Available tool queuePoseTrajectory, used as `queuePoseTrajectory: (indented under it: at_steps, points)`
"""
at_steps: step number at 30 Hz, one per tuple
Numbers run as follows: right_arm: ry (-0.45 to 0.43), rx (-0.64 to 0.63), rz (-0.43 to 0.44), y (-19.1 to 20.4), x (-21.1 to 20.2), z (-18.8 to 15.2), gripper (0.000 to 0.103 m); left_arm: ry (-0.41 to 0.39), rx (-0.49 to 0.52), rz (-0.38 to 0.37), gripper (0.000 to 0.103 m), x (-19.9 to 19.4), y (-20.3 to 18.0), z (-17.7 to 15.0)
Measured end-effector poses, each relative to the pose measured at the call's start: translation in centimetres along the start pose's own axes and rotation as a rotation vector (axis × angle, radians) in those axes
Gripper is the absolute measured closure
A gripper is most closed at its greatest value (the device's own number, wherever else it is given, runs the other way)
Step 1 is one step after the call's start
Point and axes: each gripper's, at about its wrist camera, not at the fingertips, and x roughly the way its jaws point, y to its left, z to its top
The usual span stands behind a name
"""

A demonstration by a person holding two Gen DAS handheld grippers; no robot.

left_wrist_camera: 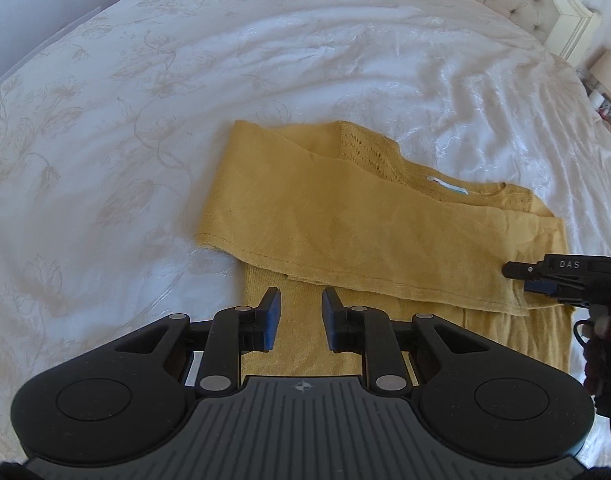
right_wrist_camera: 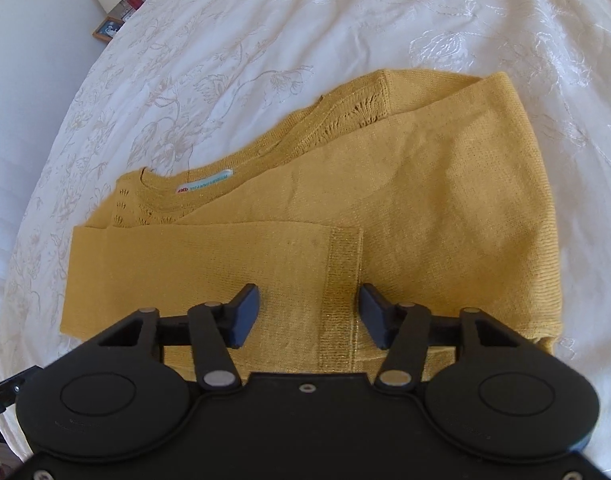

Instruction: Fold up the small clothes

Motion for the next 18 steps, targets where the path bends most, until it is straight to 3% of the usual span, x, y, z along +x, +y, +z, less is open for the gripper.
queuePoseTrajectory:
  at_steps: [1,2,3,7,11,14,18]
  points:
    - [0.004,0.005,-0.011,0.0,0.1,0.0,0.069,-0.003,0.006,0.001,0.081,0.0,-0.1,0.0]
    - [0.009,0.003,-0.015,0.0,0.1,0.0,0.087,-0.002,0.016,0.002,0.081,0.0,-0.3,0.1]
    - [0.009,-0.007,-0.012,0.3,-0.1,0.1,0.089,-0.001,0.025,0.002,0.081,0.0,-0.5,0.2]
    - [-0.015,-0.111,0.049,2.9,-3.2,0.7,0.091,-0.007,0.049,-0.004,0.081,0.3,-1.0,0.5]
    - [-0.118,-0.234,0.057,4.5,-9.4,1.7,0.096,-0.013,0.050,-0.016,0.081,0.6,-1.3,1.0]
    - [-0.151,-0.245,-0.054,2.4,-11.1,2.8,0.096,-0.010,0.051,-0.023,0.080,1.3,-1.4,1.3]
    - [-0.116,-0.197,-0.167,-1.3,-9.0,3.8,0.096,0.005,0.054,-0.023,0.080,2.7,-1.8,1.9]
